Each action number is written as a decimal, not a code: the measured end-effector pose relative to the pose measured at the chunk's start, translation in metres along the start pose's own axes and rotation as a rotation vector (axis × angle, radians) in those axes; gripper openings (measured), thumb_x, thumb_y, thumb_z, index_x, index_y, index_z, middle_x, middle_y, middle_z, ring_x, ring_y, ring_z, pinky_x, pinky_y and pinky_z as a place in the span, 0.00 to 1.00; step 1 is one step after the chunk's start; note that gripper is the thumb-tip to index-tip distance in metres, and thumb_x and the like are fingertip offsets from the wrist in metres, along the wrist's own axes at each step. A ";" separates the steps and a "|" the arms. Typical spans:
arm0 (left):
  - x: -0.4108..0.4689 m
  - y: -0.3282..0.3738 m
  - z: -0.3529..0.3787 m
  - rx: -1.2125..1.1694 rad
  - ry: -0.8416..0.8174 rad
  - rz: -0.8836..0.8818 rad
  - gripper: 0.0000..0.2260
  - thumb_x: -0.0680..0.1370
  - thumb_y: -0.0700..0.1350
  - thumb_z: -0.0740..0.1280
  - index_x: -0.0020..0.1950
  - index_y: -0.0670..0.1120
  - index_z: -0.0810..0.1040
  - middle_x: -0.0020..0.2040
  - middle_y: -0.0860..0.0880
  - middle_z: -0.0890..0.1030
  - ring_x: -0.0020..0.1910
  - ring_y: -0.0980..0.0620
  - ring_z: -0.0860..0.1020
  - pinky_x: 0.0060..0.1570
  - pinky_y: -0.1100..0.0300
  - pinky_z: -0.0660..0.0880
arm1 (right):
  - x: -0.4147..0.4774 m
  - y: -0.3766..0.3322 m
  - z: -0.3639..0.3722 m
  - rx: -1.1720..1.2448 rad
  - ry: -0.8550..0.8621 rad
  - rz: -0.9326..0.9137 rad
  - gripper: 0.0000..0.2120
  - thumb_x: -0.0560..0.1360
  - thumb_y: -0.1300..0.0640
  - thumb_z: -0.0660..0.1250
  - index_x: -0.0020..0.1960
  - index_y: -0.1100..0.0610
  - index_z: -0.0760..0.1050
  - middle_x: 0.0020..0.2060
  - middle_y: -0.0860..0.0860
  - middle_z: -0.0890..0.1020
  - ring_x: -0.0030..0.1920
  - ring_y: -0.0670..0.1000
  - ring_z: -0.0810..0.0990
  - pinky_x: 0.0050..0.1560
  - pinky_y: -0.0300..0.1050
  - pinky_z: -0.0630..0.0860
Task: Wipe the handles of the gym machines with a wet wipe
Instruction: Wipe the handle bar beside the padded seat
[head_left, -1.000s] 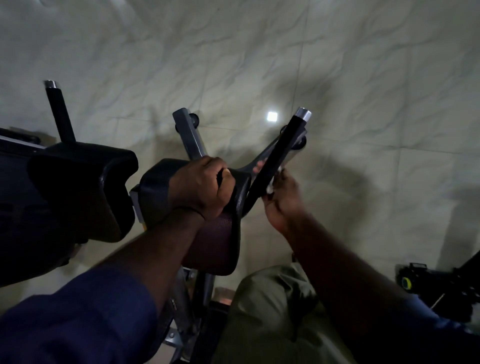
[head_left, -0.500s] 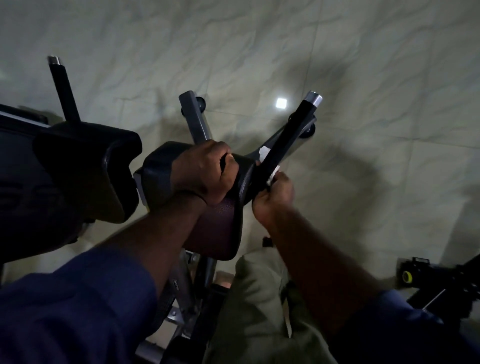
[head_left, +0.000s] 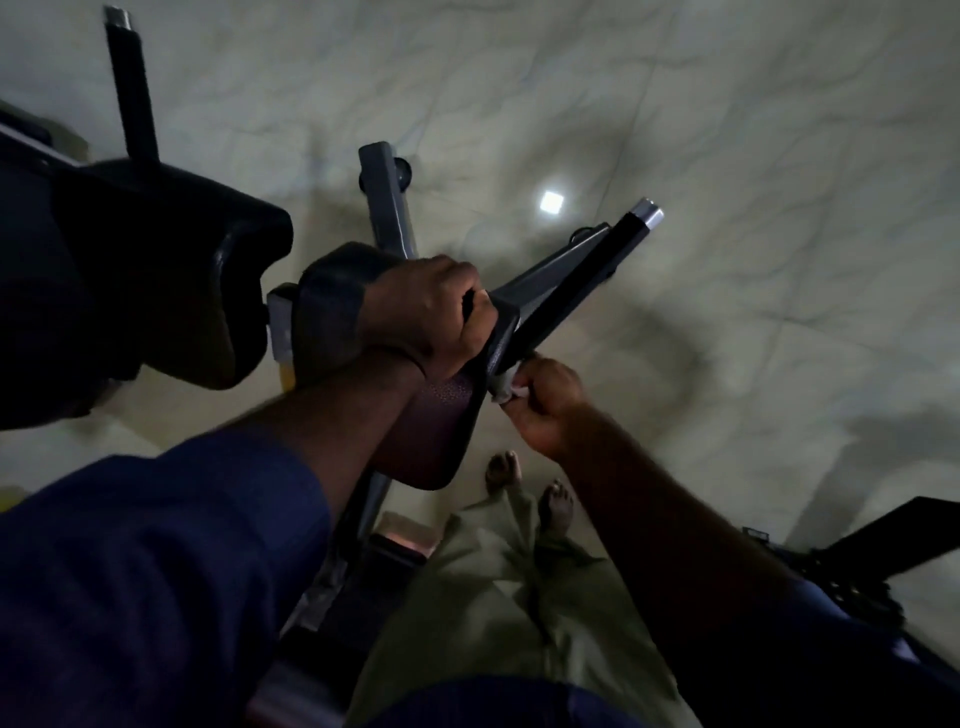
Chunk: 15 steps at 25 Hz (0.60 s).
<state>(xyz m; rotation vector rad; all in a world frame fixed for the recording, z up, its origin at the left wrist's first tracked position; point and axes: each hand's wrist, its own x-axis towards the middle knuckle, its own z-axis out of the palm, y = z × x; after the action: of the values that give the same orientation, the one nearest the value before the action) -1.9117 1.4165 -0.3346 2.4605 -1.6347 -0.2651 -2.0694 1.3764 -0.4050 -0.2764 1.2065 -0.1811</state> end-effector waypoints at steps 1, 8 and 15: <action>0.001 0.001 -0.001 0.003 0.002 0.014 0.13 0.77 0.54 0.62 0.45 0.48 0.82 0.43 0.49 0.83 0.41 0.44 0.80 0.36 0.56 0.71 | -0.004 -0.010 -0.009 -0.096 -0.011 -0.001 0.15 0.71 0.75 0.54 0.45 0.62 0.75 0.37 0.58 0.75 0.36 0.54 0.74 0.36 0.43 0.73; 0.000 -0.002 -0.001 0.054 0.004 0.017 0.15 0.78 0.55 0.61 0.47 0.48 0.82 0.44 0.46 0.83 0.42 0.41 0.81 0.37 0.57 0.64 | -0.026 -0.103 -0.025 -1.097 0.533 -1.343 0.16 0.79 0.64 0.61 0.63 0.56 0.81 0.63 0.53 0.83 0.67 0.52 0.79 0.71 0.44 0.72; -0.002 0.002 -0.007 0.023 -0.022 0.001 0.16 0.79 0.56 0.59 0.51 0.48 0.82 0.47 0.48 0.83 0.44 0.45 0.80 0.39 0.57 0.68 | 0.014 -0.047 -0.035 -1.877 -0.070 -1.364 0.20 0.74 0.67 0.59 0.64 0.64 0.80 0.62 0.60 0.81 0.72 0.61 0.74 0.79 0.60 0.60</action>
<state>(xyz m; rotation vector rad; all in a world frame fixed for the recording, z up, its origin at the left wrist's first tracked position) -1.9123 1.4184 -0.3272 2.4816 -1.6570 -0.2764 -2.0969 1.3234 -0.4148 -2.6860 0.5481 -0.1357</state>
